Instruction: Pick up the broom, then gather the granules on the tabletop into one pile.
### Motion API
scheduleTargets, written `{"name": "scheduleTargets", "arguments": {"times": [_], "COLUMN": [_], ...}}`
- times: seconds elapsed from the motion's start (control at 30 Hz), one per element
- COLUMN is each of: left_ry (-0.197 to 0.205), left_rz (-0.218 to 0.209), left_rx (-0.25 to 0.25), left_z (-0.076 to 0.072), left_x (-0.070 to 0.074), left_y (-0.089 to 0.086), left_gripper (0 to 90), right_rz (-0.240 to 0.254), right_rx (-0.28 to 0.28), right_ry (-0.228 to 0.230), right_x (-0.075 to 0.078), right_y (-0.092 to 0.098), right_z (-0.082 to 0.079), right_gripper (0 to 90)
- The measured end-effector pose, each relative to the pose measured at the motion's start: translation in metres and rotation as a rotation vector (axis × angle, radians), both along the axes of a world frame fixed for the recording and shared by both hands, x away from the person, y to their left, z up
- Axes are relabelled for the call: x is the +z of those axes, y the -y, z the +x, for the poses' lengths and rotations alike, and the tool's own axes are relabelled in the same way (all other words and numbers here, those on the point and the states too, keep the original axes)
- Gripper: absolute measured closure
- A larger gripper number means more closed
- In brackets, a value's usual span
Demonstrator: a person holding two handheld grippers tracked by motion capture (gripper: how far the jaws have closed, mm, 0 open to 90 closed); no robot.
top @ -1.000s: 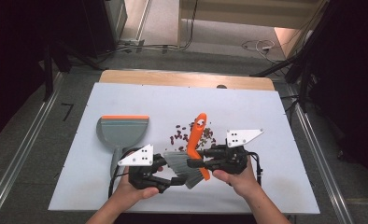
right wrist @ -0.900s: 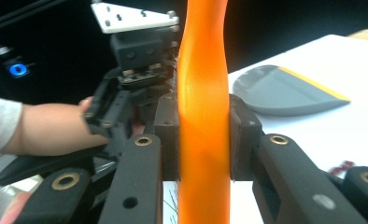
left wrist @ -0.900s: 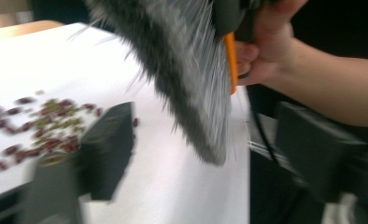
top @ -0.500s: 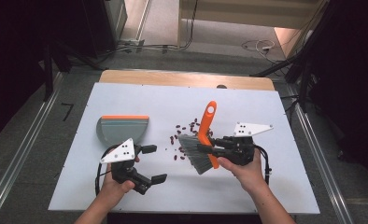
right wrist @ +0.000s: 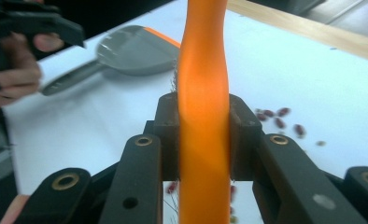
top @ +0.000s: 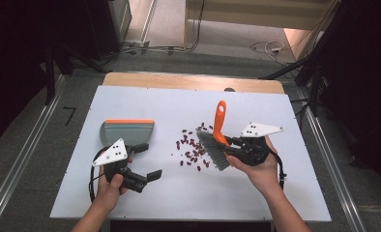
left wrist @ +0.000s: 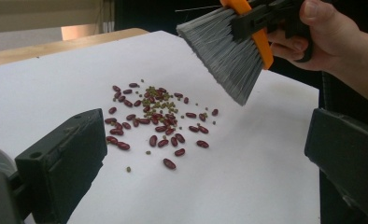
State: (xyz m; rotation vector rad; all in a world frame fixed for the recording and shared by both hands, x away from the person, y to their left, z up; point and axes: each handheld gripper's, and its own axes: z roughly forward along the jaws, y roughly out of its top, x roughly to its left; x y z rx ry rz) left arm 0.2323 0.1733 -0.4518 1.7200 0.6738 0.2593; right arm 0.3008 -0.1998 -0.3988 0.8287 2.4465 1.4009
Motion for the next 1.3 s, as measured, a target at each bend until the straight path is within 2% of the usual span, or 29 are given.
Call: {"name": "scheduleTargets", "arguments": {"times": [0.1, 0.17, 0.27, 0.43, 0.53, 0.63, 0.83, 0.93, 1.03, 1.13, 1.27, 1.3], "left_ry": [-0.001, 0.001, 0.002, -0.001, -0.001, -0.003, 0.026, 0.022, 0.013, 0.003, 0.012, 0.013], "left_rz": [0.008, 0.014, 0.016, 0.015, 0.009, 0.007, 0.004, 0.015, 0.004, 0.004, 0.024, 0.024], "left_rx": [0.001, 0.005, 0.009, 0.011, 0.015, 0.018, 0.029, 0.024, 0.024, 0.023, 0.028, 0.028], "left_z": [0.000, 0.000, 0.001, 0.001, 0.001, -0.001, -0.009, -0.009, -0.007, -0.006, -0.007, -0.007], "left_x": [-0.001, -0.001, -0.001, -0.001, -0.001, -0.001, 0.001, 0.000, -0.001, -0.001, -0.002, -0.002], "left_y": [0.000, -0.001, -0.002, -0.003, -0.005, -0.006, -0.006, -0.004, -0.004, -0.005, -0.003, -0.003], "left_gripper": [0.0, 0.0, 0.0, 0.0, 0.0, 0.0, 0.0, 0.0, 0.0, 0.0, 0.0, 0.0], "right_rz": [-0.092, -0.135, -0.139, -0.131, -0.171, -0.207, -0.330, -0.387, -0.446, -0.528, -0.644, -0.660], "right_rx": [-0.039, -0.064, -0.094, -0.132, -0.160, -0.189, -0.247, -0.278, -0.306, -0.318, -0.316, -0.321], "right_ry": [0.044, 0.062, 0.071, 0.050, 0.046, 0.024, 0.007, 0.000, 0.013, 0.019, 0.044, 0.051], "right_x": [0.005, 0.009, 0.013, 0.016, 0.015, 0.013, 0.006, 0.007, 0.006, 0.000, -0.013, -0.016], "right_y": [0.001, 0.003, 0.009, 0.017, 0.015, 0.012, 0.010, 0.007, 0.001, -0.010, -0.027, -0.032], "right_z": [0.002, 0.004, 0.010, 0.024, 0.032, 0.042, 0.071, 0.085, 0.097, 0.108, 0.118, 0.120], "right_gripper": [68.9, 68.9, 68.8, 68.8, 68.8, 68.8, 68.8, 68.8, 68.8, 68.8, 68.7, 68.7]}}
